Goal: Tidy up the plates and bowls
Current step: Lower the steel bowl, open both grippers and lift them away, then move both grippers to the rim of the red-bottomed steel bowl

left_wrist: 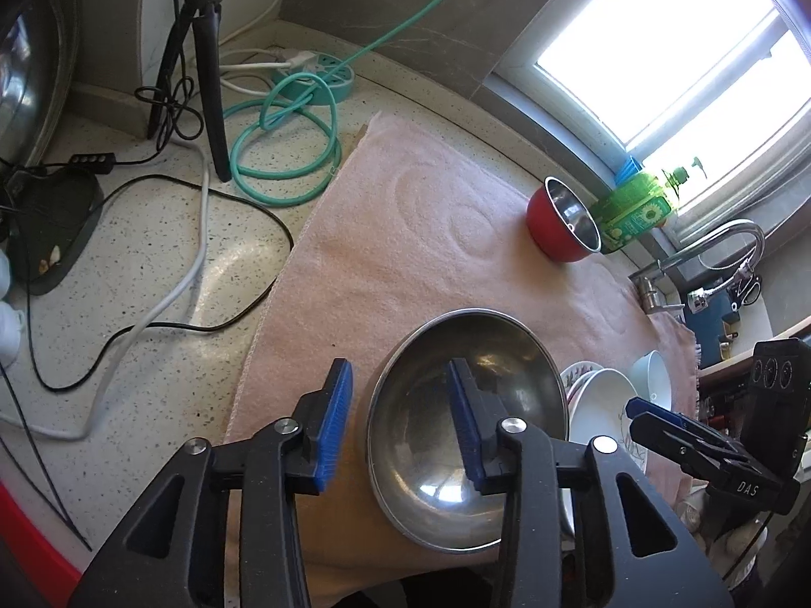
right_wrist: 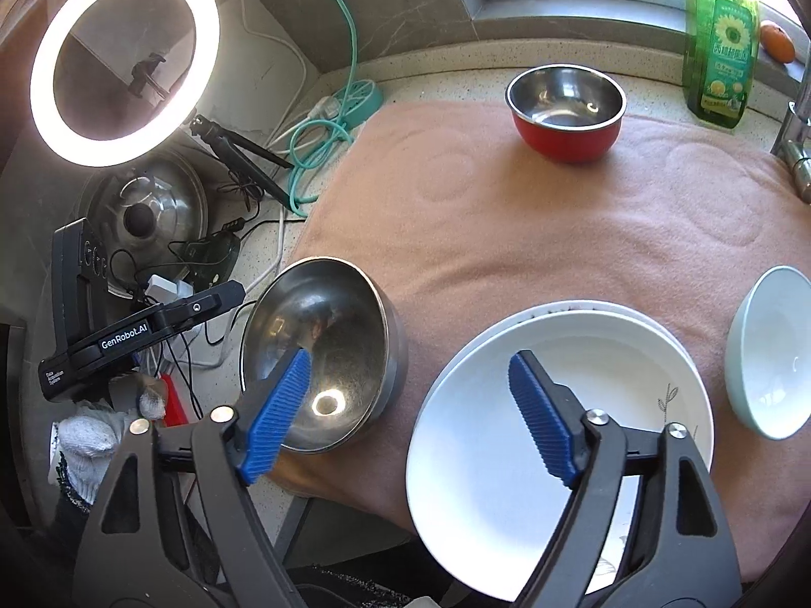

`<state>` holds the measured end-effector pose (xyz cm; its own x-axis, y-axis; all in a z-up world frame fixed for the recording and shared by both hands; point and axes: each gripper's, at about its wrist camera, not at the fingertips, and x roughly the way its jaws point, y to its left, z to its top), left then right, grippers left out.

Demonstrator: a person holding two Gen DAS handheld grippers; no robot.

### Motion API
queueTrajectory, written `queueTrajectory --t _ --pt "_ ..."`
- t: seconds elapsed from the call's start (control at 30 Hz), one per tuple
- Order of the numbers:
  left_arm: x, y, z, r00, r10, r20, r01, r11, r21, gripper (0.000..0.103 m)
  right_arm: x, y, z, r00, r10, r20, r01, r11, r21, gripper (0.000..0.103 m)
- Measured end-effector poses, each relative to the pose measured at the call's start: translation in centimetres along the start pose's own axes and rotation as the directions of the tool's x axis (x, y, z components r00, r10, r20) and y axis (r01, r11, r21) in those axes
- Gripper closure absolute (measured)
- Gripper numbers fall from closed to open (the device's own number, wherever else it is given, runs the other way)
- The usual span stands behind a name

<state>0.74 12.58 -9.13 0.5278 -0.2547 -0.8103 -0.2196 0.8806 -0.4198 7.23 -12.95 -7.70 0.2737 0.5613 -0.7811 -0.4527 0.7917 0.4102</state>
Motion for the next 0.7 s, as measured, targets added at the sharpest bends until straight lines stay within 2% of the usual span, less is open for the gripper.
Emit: queueTrajectory --t 0.07,0.43,0.57,0.7 --pt "-0.1 -0.3 0.5 1.0 -0.002 0.008 0.002 1.0 -0.009 0.035 -0.7 -0.5 0.7 1.0 -0.005 0.009 0.005 1.0 -0.001 0.014" --pt "0.6 -5.4 3.5 0.999 -0.026 0.039 0.022 0.996 0.084 0.035 -4.7 -5.5 6.4 0.995 -0.058 0.081 0.056 0.998 0.019 0.014" --pt "1.5 -7.3 4.8 0.998 -0.047 0.048 0.043 0.996 0.081 0.035 -5.2 -7.4 9.2 0.993 -0.079 0.09 0.078 0.997 0.007 0.013" --pt "3.2 -9.3 6.4 0.998 -0.031 0.052 0.027 0.996 0.09 0.035 -4.9 -9.4 11.8 0.992 -0.08 0.097 0.078 0.997 0.026 0.013"
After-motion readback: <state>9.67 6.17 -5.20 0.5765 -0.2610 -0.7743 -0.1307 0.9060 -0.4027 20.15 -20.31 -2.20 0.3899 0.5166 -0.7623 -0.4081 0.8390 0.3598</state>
